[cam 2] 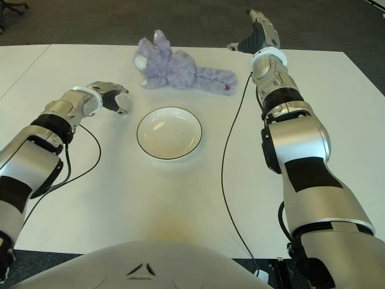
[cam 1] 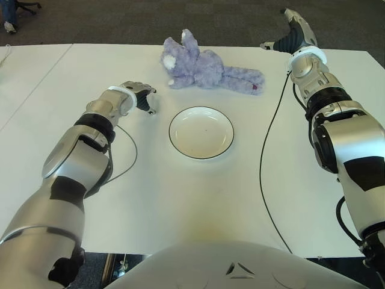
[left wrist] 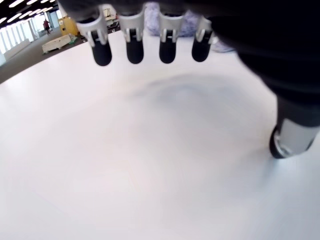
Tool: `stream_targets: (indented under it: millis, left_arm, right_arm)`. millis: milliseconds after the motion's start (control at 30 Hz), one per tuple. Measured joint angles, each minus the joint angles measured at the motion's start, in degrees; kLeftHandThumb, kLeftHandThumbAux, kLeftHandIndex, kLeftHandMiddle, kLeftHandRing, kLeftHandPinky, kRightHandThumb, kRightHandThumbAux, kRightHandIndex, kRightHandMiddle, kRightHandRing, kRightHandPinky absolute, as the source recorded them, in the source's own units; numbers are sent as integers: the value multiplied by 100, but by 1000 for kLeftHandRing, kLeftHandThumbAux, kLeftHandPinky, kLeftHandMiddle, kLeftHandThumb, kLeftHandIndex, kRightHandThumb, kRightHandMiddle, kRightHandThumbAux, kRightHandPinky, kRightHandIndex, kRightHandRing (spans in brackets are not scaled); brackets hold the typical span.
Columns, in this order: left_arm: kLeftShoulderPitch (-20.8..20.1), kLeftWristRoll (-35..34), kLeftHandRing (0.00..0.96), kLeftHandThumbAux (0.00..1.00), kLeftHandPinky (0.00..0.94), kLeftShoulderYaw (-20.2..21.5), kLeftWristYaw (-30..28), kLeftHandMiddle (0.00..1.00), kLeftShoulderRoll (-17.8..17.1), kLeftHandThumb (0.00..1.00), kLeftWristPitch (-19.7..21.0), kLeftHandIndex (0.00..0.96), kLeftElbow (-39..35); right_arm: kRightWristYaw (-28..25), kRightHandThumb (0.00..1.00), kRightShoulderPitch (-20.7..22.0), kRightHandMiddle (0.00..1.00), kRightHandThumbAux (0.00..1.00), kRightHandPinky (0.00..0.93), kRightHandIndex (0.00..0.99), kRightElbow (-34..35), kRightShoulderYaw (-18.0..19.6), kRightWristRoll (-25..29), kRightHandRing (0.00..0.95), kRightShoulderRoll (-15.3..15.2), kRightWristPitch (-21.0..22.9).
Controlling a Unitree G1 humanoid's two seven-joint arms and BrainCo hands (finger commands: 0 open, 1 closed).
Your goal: Put the doll into the plate.
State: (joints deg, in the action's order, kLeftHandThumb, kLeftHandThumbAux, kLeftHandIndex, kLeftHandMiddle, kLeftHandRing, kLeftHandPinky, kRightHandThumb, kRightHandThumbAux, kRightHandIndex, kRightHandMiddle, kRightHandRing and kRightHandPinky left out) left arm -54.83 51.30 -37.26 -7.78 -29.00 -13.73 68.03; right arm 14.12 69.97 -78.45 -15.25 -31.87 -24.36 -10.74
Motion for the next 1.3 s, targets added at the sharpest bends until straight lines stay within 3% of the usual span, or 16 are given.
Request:
stream_targets:
  millis: [333, 667, 967, 1300]
  left_arm:
    - [185, -205, 23, 542, 0, 54, 26, 25, -70, 103, -15, 0, -287]
    - [257, -301, 22, 557, 0, 38, 257, 27, -71, 75, -206, 0, -316]
    - [325, -462, 29, 573, 0, 58, 475, 36, 32, 51, -355, 0, -320]
    - [382, -688, 18, 602, 0, 91, 613, 29, 211, 15, -453, 0, -200]
  right_arm:
    - [-390, 203, -454, 0, 682, 0, 7, -82, -827, -781, 0, -160, 23]
    - [-568, 245, -704, 0, 623, 0, 0, -199, -1303, -1196, 0, -14, 251]
    - [-559, 269, -854, 0, 628, 0, 0, -190, -1355, -1203, 0, 584, 312]
    - [-541, 247, -1089, 0, 649, 1, 0, -175, -1061, -981, 0, 709, 312]
